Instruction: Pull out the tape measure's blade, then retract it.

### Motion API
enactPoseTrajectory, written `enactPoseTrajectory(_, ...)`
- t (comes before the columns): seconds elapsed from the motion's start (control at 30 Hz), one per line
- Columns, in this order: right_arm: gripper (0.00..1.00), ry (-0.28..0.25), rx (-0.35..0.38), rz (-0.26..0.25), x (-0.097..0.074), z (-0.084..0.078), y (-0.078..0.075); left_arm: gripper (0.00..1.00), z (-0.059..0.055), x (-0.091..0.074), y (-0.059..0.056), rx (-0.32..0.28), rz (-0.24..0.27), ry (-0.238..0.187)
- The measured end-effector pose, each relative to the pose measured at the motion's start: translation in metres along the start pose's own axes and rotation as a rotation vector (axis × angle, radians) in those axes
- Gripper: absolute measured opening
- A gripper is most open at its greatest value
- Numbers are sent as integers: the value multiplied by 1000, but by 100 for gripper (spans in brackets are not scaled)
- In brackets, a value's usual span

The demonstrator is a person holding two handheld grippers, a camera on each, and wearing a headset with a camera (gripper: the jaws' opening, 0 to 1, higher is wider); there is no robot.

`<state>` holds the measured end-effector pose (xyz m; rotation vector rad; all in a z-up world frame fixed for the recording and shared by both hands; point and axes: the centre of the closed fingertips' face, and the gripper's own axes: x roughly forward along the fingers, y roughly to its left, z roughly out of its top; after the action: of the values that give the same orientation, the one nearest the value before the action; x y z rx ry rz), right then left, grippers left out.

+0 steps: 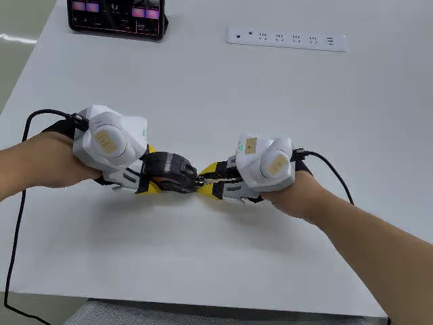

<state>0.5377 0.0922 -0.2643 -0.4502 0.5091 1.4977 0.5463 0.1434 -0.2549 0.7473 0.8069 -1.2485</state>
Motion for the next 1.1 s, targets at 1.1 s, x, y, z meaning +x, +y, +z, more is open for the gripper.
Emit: enactPoseTrajectory(1.1, 9, 26, -21, -14, -25, -14, -3, 29, 1, 0, 2, -10, 1, 5)
